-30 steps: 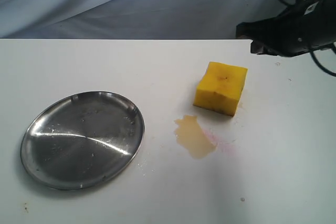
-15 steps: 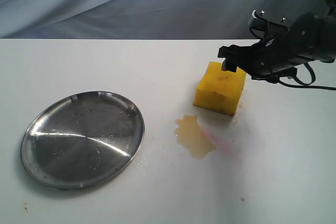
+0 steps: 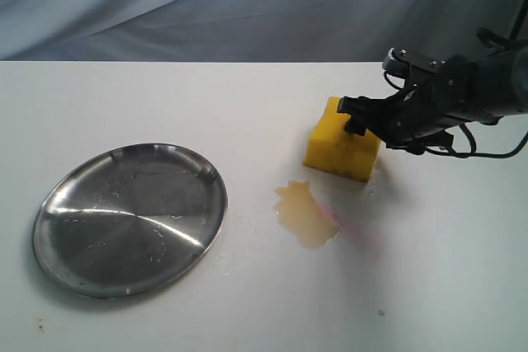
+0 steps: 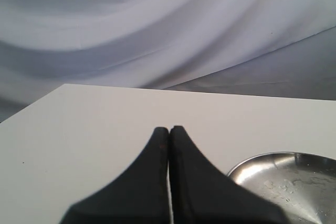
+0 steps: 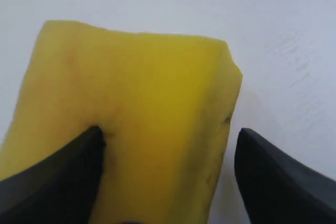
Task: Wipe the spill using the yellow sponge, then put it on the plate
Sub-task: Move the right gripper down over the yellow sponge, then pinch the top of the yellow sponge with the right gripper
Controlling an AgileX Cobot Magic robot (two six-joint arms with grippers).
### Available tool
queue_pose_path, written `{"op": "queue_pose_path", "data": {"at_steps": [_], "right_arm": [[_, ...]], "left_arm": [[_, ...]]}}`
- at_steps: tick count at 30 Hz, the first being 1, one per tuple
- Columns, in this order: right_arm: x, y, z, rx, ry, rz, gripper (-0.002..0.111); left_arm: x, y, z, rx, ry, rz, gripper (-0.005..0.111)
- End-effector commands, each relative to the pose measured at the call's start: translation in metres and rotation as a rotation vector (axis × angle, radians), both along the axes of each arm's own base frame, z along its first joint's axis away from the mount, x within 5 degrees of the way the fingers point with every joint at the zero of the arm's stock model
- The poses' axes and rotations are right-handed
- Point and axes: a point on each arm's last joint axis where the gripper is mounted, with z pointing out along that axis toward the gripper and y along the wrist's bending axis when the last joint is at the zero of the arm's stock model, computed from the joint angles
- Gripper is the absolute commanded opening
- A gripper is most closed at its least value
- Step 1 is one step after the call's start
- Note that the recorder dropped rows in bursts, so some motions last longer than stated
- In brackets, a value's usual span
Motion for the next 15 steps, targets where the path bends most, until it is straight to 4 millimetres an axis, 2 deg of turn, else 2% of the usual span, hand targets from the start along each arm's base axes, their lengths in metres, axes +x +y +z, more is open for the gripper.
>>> {"op": "queue_pose_path", "data": {"at_steps": [1,8,15], "right_arm": [[0.0,0.001,-0.007,-0.012,0.014,0.012,0.043],[-0.001,0.003,-0.008,-0.015,0.023,0.022,0.0],[-0.007,0.014,-0.01,-0.036,0.056,0.087,0.0]], "left_arm": [[0.0,0.0,-0.001,0.0,-0.001,0.003,0.0],[0.0,0.0,-0.001,0.0,-0.001,0.003,0.0],[0.0,0.0,-0.001,0.0,-0.001,0.003,0.0]]}}
